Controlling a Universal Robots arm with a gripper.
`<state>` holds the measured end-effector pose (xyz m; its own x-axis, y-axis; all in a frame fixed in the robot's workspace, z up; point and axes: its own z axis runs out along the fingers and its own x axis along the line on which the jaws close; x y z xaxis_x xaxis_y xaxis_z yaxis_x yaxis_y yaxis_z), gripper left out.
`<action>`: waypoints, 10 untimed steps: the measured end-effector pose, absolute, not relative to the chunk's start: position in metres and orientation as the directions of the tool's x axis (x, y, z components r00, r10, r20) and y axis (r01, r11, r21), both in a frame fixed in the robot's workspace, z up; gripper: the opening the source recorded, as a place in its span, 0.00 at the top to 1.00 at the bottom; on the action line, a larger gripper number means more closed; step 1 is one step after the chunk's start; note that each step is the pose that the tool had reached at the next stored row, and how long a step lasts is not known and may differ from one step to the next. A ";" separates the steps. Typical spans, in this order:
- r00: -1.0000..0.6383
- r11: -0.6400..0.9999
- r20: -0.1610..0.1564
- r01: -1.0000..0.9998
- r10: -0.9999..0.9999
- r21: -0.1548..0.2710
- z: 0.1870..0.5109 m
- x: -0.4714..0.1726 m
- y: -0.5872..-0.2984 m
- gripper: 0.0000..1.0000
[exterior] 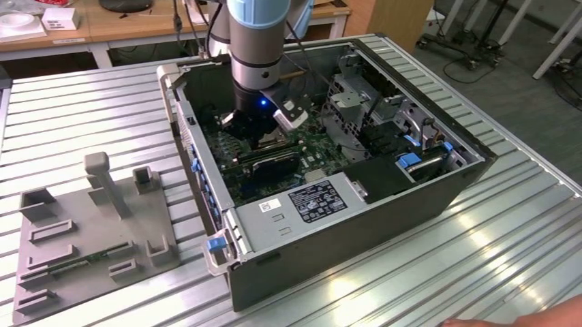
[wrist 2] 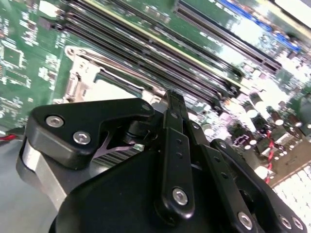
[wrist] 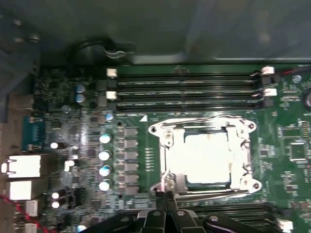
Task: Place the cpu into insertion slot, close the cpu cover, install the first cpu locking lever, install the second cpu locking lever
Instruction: 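Install the second cpu locking lever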
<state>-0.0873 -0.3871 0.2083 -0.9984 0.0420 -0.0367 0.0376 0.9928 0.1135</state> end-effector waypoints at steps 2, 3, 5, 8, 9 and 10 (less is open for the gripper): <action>-0.998 0.993 -0.037 0.038 0.042 0.114 0.208 -0.083 -0.387 0.89; -0.998 0.993 -0.037 0.038 0.042 0.114 0.208 -0.082 -0.387 0.89; -0.998 0.993 -0.036 0.038 0.042 0.114 0.208 -0.078 -0.387 0.89; -0.998 0.993 -0.036 0.038 0.042 0.114 0.208 -0.072 -0.387 0.89; -0.998 0.993 -0.035 0.038 0.042 0.114 0.208 -0.069 -0.387 0.89; -0.999 0.993 -0.035 0.038 0.042 0.114 0.208 -0.067 -0.387 0.89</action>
